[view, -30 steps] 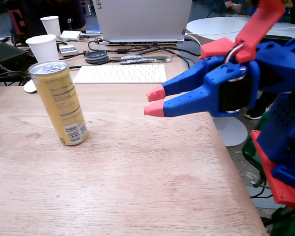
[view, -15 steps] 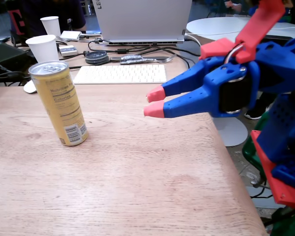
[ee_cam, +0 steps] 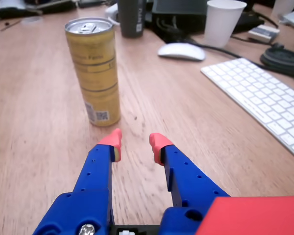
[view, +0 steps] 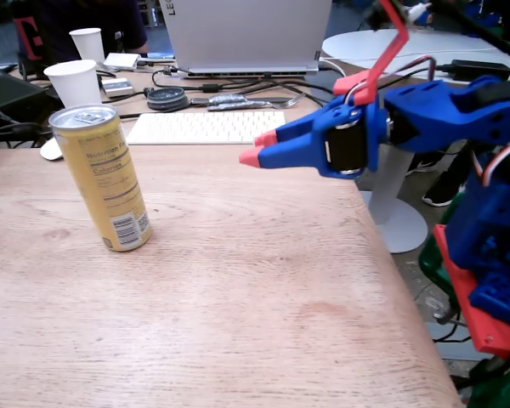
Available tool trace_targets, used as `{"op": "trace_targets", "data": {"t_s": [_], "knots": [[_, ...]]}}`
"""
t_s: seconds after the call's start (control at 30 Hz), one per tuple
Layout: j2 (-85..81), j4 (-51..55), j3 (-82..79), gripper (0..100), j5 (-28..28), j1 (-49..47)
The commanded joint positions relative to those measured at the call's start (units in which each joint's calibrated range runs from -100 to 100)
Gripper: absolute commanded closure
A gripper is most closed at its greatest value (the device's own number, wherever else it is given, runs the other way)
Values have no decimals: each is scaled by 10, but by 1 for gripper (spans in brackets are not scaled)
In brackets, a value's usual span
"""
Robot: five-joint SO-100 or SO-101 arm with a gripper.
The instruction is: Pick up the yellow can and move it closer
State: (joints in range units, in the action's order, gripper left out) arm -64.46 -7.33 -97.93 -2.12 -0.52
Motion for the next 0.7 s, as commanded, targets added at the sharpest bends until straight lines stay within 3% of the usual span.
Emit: {"op": "trace_targets", "data": {"t_s": [0.0,0.03,0.23,0.67], "knots": [[147,-188,13,87,2,0],[220,-280,12,87,5,-2],[360,-432,12,87,6,-2],[365,-436,13,87,6,-13]]}}
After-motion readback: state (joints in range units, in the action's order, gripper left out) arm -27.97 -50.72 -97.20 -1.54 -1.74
